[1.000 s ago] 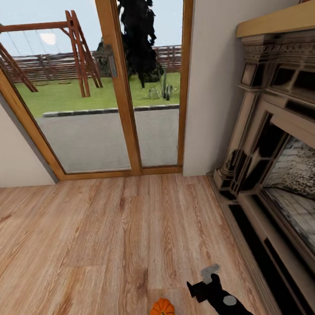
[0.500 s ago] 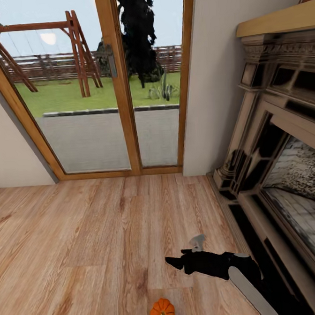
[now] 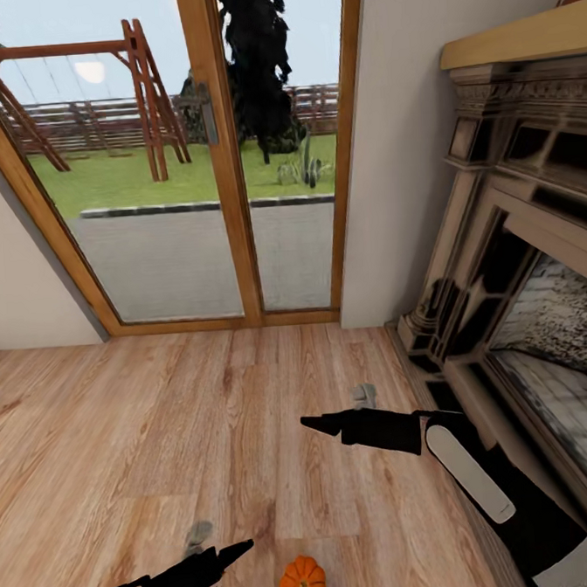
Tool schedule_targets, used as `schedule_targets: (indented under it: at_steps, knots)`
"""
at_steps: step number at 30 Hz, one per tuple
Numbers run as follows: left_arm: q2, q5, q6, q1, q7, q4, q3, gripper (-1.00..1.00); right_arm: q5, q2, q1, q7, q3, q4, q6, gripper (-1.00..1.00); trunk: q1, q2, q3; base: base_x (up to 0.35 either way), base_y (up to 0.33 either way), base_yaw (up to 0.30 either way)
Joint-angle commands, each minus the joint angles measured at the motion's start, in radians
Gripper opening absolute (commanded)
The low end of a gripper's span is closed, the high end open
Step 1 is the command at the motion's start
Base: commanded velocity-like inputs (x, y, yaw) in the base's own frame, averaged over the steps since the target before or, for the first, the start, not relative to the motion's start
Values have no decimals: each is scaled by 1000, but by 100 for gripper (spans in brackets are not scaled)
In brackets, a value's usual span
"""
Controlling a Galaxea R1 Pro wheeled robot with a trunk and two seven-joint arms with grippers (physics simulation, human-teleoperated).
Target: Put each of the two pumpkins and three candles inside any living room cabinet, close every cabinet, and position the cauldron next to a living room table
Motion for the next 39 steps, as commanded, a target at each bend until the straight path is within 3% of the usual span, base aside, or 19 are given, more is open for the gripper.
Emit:
schedule_targets:
  at_steps: [1, 5, 7, 10, 17, 22, 33, 39]
  knots:
    - [4, 0, 0, 0, -2, 2, 0, 100, -2, 0, -1, 0, 0, 0, 2, 100, 0, 0, 0, 0, 0, 0]
    - [19, 0, 4, 0, -4, 5, 0, 100, -4, 2, -3, 1, 0, 0, 3, 100, 0, 0, 0, 0, 0, 0]
    - [42, 1, 7, 1, -8, 8, 1, 100, -6, 3, -3, 1, 1, 0, 3, 100, 0, 0, 0, 0, 0, 0]
    - [52, 0, 17, 1, -31, 8, 10, 100, -7, 3, -3, 2, 3, 0, 4, 100, 12, -21, -9, 0, 0, 0]
    - [54, 0, 100, 1, -54, 10, 15, 100, -41, 1, -3, 35, 4, -1, 55, 100, 38, -70, -31, 0, 0, 0]
    - [41, -2, 114, 2, -49, 11, 16, 100, -49, 1, -3, 120, -11, -2, 114, 100, 58, -105, -47, 0, 0, 0]
    - [67, -5, 107, 2, -44, 11, 47, 100, -45, 4, -3, 131, -6, -3, 115, 100, 100, -182, -81, 0, 0, 0]
    - [70, -7, 107, 2, 45, 11, 48, 100, -33, 18, -3, 127, 31, 14, 110, 100, 123, -224, -100, 0, 0, 0]
